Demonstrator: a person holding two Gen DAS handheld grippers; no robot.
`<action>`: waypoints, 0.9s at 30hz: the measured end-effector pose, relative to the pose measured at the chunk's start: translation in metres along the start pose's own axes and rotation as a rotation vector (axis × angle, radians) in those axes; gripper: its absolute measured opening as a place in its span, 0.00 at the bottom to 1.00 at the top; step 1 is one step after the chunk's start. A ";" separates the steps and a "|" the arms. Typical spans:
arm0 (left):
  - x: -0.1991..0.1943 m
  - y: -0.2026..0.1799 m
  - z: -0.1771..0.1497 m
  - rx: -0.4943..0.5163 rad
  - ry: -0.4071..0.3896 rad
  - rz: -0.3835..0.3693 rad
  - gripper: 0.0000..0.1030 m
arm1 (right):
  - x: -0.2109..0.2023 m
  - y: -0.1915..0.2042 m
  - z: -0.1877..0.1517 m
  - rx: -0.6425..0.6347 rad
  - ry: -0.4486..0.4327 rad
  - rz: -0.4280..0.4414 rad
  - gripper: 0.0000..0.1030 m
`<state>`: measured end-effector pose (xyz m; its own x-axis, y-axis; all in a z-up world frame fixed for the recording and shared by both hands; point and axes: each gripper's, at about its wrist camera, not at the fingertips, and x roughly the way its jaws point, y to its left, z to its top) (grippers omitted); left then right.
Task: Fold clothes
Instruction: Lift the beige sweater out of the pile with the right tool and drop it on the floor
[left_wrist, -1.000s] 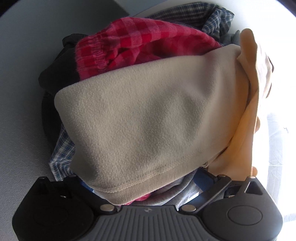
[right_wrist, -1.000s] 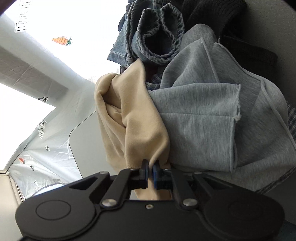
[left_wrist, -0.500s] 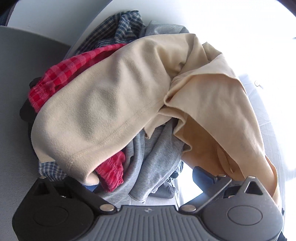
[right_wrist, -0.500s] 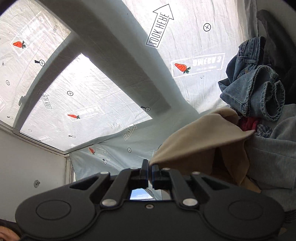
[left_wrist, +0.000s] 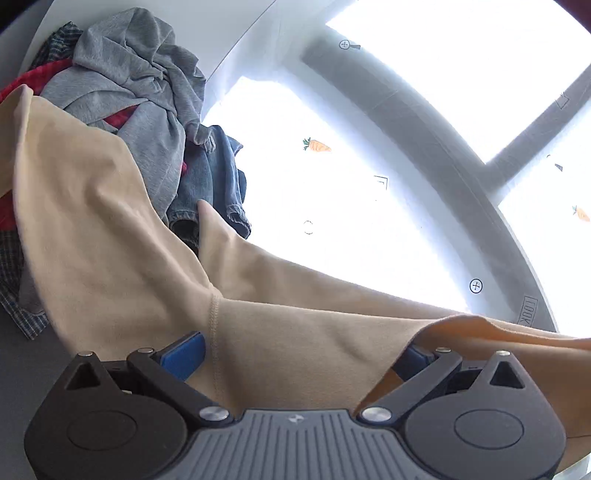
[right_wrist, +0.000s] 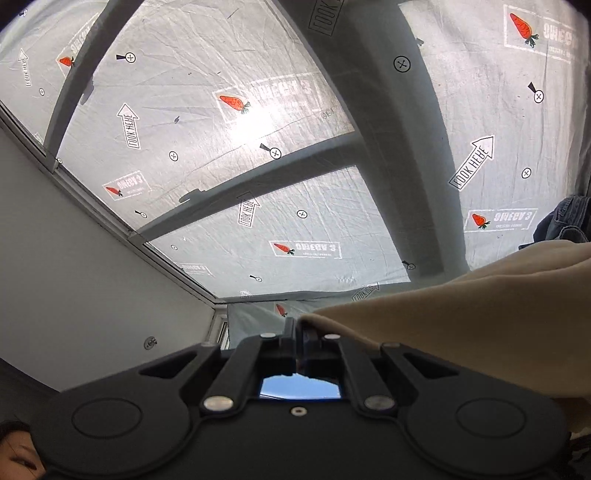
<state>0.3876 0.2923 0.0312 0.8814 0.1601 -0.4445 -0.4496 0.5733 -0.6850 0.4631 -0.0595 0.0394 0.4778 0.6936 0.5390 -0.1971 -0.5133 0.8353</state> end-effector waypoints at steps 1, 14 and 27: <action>-0.001 -0.011 -0.016 0.008 0.021 -0.026 0.98 | -0.009 0.020 0.005 -0.036 -0.007 0.015 0.04; 0.092 -0.053 -0.156 0.114 0.336 -0.041 0.98 | -0.089 0.064 0.113 -0.358 -0.232 -0.297 0.04; 0.126 0.024 -0.177 0.197 0.549 0.091 0.98 | -0.227 -0.069 0.196 -0.205 -0.462 -1.031 0.44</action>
<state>0.4620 0.1839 -0.1430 0.6127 -0.1932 -0.7663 -0.4386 0.7235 -0.5331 0.5357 -0.2808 -0.1619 0.7529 0.4630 -0.4677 0.3548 0.3129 0.8810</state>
